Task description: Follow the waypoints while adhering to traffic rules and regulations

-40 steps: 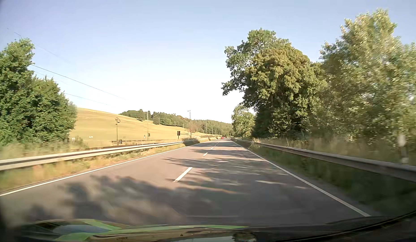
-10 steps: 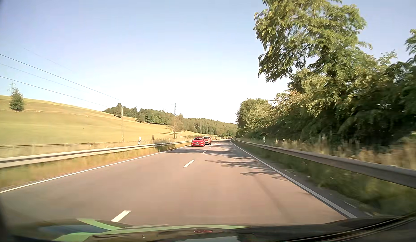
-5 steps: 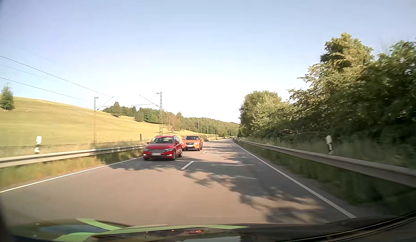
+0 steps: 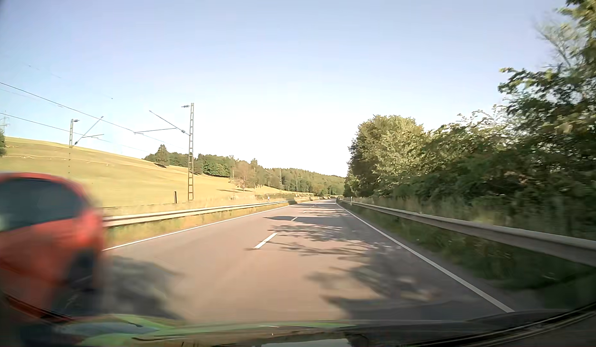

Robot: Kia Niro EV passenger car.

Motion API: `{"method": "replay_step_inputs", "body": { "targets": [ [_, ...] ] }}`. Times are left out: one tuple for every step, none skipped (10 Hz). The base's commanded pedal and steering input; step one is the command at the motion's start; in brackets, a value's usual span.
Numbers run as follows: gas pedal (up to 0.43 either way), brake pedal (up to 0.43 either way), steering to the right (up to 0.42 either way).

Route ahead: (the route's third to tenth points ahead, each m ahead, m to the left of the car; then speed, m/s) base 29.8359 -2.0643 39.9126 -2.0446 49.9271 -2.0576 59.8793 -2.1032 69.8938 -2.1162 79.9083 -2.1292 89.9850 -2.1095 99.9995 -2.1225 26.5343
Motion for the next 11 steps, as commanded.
{"method": "replay_step_inputs", "body": {
  "targets": [
    [0.287, 0.0, -0.004],
    [0.287, 0.0, -0.004],
    [0.287, 0.0, -0.004],
    [0.299, 0.0, -0.004],
    [0.299, 0.0, -0.003],
    [0.299, 0.0, -0.003],
    [0.299, 0.0, -0.001],
    [0.299, 0.0, 0.0],
    [0.287, 0.0, 0.0],
    [0.28, 0.0, 0.0],
    [0.268, 0.0, 0.0]
  ]
}}
